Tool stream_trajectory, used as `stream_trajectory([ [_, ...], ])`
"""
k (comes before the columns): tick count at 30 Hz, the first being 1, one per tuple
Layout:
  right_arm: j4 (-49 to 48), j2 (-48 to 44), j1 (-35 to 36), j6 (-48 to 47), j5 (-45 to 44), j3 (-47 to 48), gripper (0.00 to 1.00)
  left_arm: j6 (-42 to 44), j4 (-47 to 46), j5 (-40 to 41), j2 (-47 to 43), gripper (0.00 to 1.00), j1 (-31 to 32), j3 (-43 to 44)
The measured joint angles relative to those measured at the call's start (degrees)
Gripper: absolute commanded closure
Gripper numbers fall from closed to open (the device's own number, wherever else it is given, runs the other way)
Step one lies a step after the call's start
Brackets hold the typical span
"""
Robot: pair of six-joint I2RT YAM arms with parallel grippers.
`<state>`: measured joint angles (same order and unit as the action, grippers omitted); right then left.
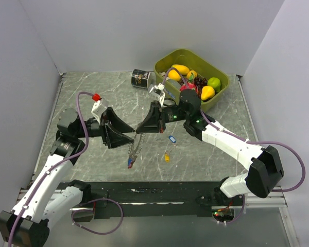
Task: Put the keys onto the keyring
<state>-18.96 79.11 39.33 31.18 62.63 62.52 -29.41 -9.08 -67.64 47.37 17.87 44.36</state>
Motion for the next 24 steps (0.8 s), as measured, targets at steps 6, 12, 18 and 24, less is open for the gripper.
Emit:
stream_trajectory([
  [6,-1.25,0.0,0.0,0.72,0.04,0.0,1.0,0.0,0.04,-0.02,0.37,0.53,0.24,-0.04],
  [12,-2.19,0.0,0.02,1.09,0.96,-0.09,1.0,-0.2,-0.46,0.98,0.35,0.66,0.24,-0.22],
  [18,-4.26,0.0,0.02,2.21,1.46,-0.42,1.0,-0.28,-1.36,2.03,0.35,0.79,0.24,-0.59],
  [24,-5.7,0.02,0.24,3.13,1.77,-0.85,1.0,-0.59,-2.08,3.15,0.35,0.99,0.24,-1.01],
])
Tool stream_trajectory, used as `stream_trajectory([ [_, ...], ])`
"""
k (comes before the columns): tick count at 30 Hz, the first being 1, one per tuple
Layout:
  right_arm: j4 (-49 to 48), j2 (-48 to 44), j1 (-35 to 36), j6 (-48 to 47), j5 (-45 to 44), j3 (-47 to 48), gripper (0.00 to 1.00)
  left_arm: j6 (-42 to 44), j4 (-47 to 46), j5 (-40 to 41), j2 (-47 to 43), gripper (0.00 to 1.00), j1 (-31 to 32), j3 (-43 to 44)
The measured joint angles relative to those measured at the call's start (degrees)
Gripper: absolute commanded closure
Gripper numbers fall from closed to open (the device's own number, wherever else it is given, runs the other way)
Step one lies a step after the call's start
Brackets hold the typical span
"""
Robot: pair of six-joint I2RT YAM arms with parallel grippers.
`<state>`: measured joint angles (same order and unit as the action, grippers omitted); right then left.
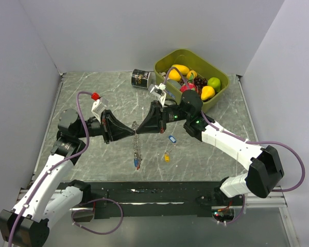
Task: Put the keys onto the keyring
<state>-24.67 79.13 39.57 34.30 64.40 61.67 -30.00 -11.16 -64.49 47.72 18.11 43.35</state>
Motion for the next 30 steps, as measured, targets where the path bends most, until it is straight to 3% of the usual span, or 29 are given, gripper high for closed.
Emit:
stream_trajectory([
  [6,-1.14,0.0,0.15,-0.02,-0.04,-0.15,1.0,-0.9,-0.17,1.07,-0.39,0.99,0.0,-0.02],
  [10,-1.27,0.0,0.22,-0.22,-0.42,-0.15,0.74,-0.2,1.4,2.71,-1.53,0.99,0.17,-0.02],
  [11,-1.14,0.0,0.31,-0.26,-0.57,-0.15,0.72,0.59,2.29,3.3,-1.86,0.99,0.26,-0.02],
  [26,1.92,0.09,0.98,-2.54,-1.2,-0.07,0.71,11.08,17.46,7.34,-2.91,0.99,0.9,4.28],
  [30,5.22,0.09,1.57,-4.72,-2.03,0.15,0.75,12.33,19.54,7.43,-2.89,0.99,0.9,4.42],
])
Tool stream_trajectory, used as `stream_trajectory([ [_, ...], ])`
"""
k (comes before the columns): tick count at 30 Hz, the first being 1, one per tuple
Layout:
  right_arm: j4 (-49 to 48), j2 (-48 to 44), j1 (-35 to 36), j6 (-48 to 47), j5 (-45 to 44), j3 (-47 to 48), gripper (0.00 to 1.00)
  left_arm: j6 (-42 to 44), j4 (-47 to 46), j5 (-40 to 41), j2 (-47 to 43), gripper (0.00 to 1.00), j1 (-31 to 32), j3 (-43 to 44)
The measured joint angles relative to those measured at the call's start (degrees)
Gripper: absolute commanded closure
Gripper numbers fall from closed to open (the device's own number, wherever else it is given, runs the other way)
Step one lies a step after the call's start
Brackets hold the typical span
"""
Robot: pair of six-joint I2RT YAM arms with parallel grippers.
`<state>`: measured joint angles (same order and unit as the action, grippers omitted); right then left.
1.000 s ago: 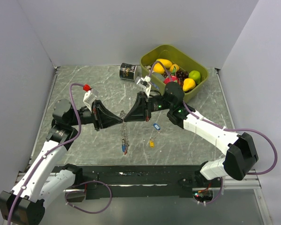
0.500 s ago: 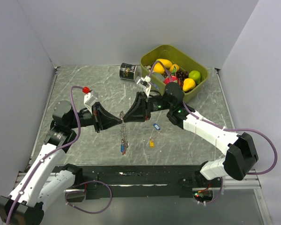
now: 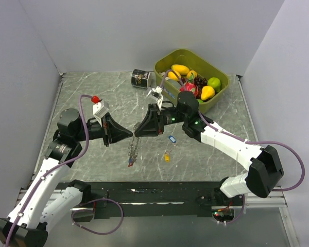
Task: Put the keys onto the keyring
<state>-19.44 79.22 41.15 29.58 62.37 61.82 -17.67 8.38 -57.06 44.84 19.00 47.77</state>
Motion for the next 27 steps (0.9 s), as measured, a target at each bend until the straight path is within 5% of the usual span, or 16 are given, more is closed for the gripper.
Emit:
stream_trajectory([
  [8,2.82,0.02,0.48,-1.62,-1.05,0.11,0.71,1.62,3.26,0.61,0.0,0.99,0.42,0.98],
  [18,5.4,-1.95,0.72,-4.28,-5.07,-0.15,0.21,8.22,10.19,10.12,-1.46,0.99,0.98,3.58],
  [27,7.5,-7.54,0.72,-8.22,-9.99,-1.51,0.06,14.86,12.81,18.82,-4.26,0.99,1.25,3.43],
])
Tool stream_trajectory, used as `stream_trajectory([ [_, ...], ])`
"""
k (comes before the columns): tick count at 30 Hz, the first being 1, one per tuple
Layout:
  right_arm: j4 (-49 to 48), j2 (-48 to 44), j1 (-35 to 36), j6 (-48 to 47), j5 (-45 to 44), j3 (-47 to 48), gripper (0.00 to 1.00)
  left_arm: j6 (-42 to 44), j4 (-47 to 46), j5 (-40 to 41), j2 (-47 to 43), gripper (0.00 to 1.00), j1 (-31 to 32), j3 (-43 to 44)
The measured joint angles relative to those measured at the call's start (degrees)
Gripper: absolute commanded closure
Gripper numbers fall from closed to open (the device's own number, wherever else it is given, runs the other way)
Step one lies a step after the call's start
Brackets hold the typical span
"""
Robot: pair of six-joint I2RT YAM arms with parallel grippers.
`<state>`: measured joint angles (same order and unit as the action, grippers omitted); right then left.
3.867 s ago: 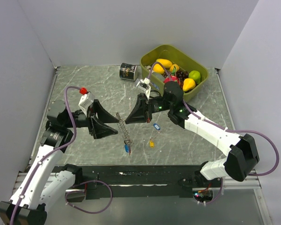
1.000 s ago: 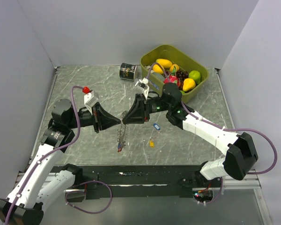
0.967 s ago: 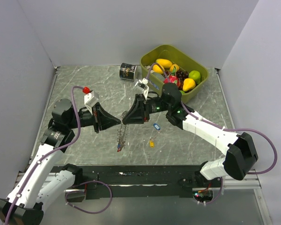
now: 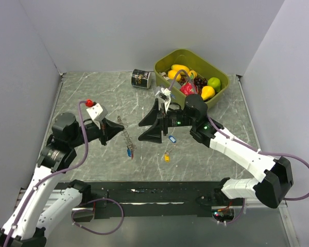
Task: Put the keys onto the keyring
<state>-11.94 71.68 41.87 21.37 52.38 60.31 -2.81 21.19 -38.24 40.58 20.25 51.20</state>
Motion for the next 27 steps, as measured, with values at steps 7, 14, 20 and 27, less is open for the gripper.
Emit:
stream_trajectory([
  [7,1.31,-1.25,0.0,-1.73,-3.13,-2.4,0.01,6.16,-1.49,4.11,-6.03,0.99,0.26,-2.38],
  [14,2.32,-1.99,0.0,-2.19,-5.03,-3.41,0.01,13.38,-1.11,6.23,-6.38,0.99,1.86,-5.25],
  [20,3.48,-2.21,0.0,-2.67,-6.99,-3.43,0.0,16.98,0.13,7.28,-6.62,0.99,3.67,-6.34],
  [27,9.4,-2.43,0.0,-3.74,-13.05,-3.58,0.0,15.1,-0.44,3.39,-4.68,0.99,3.85,-6.34],
])
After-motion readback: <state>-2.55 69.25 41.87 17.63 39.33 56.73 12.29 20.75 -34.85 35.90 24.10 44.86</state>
